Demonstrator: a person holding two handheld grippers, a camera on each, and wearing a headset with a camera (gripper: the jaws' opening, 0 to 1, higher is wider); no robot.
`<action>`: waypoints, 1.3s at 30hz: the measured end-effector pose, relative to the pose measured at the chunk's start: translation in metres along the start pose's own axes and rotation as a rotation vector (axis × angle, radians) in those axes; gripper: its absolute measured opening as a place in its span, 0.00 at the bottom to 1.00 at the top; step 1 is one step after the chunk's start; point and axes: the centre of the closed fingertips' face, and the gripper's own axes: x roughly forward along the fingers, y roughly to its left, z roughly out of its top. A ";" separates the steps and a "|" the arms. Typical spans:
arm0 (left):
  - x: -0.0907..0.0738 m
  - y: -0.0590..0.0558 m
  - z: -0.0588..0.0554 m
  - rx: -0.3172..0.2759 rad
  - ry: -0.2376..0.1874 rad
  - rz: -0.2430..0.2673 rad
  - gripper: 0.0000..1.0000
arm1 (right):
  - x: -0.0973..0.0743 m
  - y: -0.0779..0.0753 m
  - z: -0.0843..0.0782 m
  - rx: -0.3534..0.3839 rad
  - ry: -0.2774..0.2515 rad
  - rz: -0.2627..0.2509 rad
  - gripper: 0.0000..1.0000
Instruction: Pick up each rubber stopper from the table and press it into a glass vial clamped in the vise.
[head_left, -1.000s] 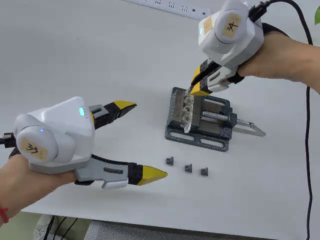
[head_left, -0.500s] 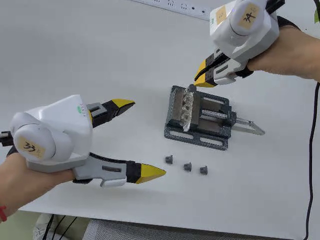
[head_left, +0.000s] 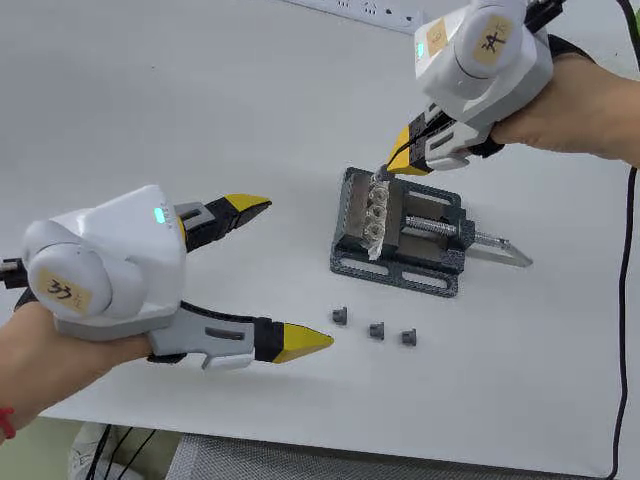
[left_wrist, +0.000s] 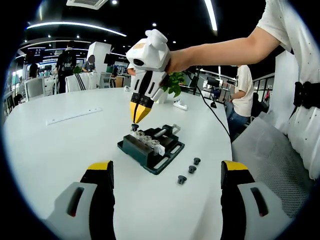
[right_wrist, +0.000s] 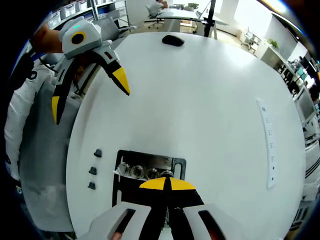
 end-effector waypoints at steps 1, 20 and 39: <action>0.000 0.000 0.000 0.000 0.001 0.000 0.87 | 0.001 0.000 0.000 -0.001 0.002 0.002 0.00; 0.000 0.002 -0.001 -0.004 -0.004 -0.003 0.87 | 0.005 -0.001 -0.002 -0.015 0.037 0.017 0.00; 0.002 -0.001 0.003 -0.002 -0.012 -0.010 0.86 | 0.007 0.001 -0.003 0.013 0.075 0.038 0.00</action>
